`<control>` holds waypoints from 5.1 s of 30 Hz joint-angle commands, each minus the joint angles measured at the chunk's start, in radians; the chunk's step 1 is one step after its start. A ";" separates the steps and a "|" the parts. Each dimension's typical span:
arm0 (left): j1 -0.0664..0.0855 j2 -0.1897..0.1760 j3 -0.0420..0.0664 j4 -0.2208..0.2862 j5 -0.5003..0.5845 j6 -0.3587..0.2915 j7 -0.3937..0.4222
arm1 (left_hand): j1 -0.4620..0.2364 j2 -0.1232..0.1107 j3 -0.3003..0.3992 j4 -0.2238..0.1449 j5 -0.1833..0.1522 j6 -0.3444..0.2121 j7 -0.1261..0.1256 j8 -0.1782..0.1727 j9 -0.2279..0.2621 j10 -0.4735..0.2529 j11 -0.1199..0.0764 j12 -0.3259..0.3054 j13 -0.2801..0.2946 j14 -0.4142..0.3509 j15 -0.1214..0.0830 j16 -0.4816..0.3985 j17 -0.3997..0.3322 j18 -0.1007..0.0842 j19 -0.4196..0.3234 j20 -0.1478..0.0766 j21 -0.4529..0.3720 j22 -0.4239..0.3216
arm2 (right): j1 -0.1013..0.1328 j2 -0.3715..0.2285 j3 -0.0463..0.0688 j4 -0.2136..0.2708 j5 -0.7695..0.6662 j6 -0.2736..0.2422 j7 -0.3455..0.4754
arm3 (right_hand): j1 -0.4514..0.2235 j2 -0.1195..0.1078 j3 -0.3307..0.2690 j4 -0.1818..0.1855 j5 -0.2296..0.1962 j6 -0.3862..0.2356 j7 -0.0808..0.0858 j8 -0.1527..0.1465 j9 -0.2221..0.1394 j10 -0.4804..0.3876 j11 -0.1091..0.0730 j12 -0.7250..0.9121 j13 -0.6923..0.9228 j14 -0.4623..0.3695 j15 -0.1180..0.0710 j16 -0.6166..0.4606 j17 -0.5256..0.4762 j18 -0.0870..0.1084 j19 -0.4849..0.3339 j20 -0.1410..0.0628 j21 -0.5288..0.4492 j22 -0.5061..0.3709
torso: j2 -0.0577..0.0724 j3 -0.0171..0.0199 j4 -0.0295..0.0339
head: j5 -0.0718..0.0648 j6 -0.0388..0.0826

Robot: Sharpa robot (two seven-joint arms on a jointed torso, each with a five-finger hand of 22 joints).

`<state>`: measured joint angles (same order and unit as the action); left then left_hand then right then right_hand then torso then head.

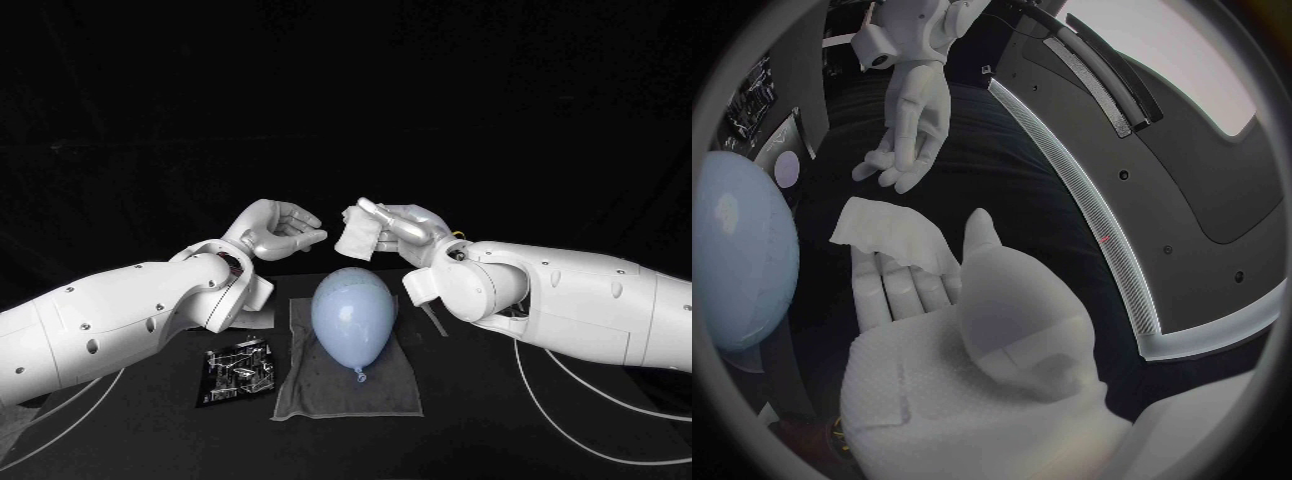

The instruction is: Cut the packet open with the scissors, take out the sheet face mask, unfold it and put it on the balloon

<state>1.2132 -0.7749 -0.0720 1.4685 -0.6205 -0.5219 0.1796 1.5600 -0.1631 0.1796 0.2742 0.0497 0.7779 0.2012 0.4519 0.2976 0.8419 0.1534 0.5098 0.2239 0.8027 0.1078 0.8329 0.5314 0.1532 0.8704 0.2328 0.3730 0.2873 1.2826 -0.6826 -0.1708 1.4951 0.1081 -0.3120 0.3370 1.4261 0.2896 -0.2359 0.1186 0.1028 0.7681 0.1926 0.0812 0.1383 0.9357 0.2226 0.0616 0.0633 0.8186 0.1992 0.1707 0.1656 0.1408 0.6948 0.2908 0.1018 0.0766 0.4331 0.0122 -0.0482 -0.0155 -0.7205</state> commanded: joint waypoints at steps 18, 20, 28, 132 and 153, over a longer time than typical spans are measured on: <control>-0.011 0.002 -0.007 -0.029 -0.059 0.086 0.264 | 0.066 0.013 0.027 0.012 0.001 -0.030 0.030 -0.019 -0.022 0.015 0.031 -0.104 -0.156 -0.024 0.044 -0.322 -0.241 0.002 -0.012 0.062 -0.223 -0.174 | 0.001 0.003 0.001 -0.063 -0.025 -0.111 0.010 | -0.191 -0.113 0.616 -0.383 -0.016 0.221 0.027 0.057 -0.017 0.216 -0.066 0.002 -0.001 0.216 -0.068 0.018 0.024 0.043 0.140 -0.036 0.102 0.013 | 0.000 -0.0008 -0.0012 | 0.009 0.013; -0.015 0.001 -0.007 -0.030 -0.013 0.093 0.260 | 0.064 0.016 0.031 0.011 0.000 -0.032 0.031 -0.025 -0.025 0.018 0.032 -0.120 -0.161 -0.008 0.043 -0.343 -0.248 0.009 0.001 0.058 -0.229 -0.181 | 0.001 0.002 0.001 -0.068 -0.038 -0.109 0.001 | -0.206 -0.123 0.645 -0.380 -0.017 0.225 0.025 0.061 -0.016 0.222 -0.068 0.002 -0.001 0.221 -0.070 0.018 0.027 0.043 0.142 -0.037 0.106 0.013 | 0.000 -0.0003 -0.0004 | 0.008 0.014; -0.021 0.003 -0.007 -0.022 0.292 0.147 0.251 | 0.048 0.032 0.041 0.010 0.000 -0.061 0.028 -0.058 -0.047 0.012 0.040 -0.193 -0.163 -0.005 0.053 -0.434 -0.279 0.014 0.021 0.058 -0.256 -0.209 | 0.001 0.000 0.001 -0.086 -0.215 -0.128 -0.036 | -0.241 -0.157 0.685 -0.361 -0.026 0.221 0.026 0.062 -0.015 0.217 -0.065 0.001 -0.002 0.213 -0.066 0.010 0.031 0.043 0.134 -0.034 0.102 0.009 | 0.000 -0.0008 -0.0004 | 0.010 0.015; -0.006 0.142 0.010 -0.241 0.733 0.796 0.021 | -0.607 0.461 -0.573 0.022 -0.002 0.031 0.019 -0.130 -0.092 0.216 0.029 -0.445 -0.156 0.057 0.055 -0.652 -0.284 -0.086 -0.249 0.059 -0.322 -0.235 | 0.094 -0.068 0.014 0.071 -0.501 0.114 -0.219 | -0.201 -0.285 0.802 -0.291 -0.045 0.212 0.019 0.093 0.021 0.175 -0.066 0.005 -0.001 0.257 -0.081 0.055 0.095 0.044 0.180 -0.050 0.133 0.016 | 0.000 0.0000 -0.0002 | 0.046 0.014; -0.006 0.138 0.011 -0.235 0.758 0.882 0.020 | -0.573 0.455 -0.505 0.018 -0.002 0.070 0.017 -0.120 -0.082 0.241 0.020 -0.436 -0.151 0.083 0.046 -0.656 -0.275 -0.077 -0.181 0.058 -0.311 -0.228 | 0.088 -0.058 0.006 0.045 -0.497 0.111 -0.269 | -0.200 -0.287 0.802 -0.288 -0.043 0.214 0.019 0.097 0.024 0.181 -0.067 0.005 -0.001 0.262 -0.084 0.059 0.099 0.044 0.185 -0.053 0.137 0.017 | 0.001 -0.0014 0.0005 | 0.042 0.020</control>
<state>1.2038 -0.6408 -0.0647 1.2219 0.1112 0.2998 0.1703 0.9836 0.2914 -0.3318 0.2896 0.0497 0.8454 0.2149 0.3330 0.2149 1.0773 0.1725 0.0736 0.0695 0.8817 0.1527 0.1766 0.2553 0.0757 0.6856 0.2911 0.0603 0.0593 1.3750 -0.7403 -0.1620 1.5482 -0.3872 -0.2063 0.1000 1.2238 0.0103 0.5657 -0.1748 0.0640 0.9852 0.2079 0.1742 0.1625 1.1114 0.1555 0.0688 0.0643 1.0740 0.1142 0.2247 0.2643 0.1776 0.8770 0.2365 0.2374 0.0922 0.4331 0.0106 -0.0480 0.0268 -0.7011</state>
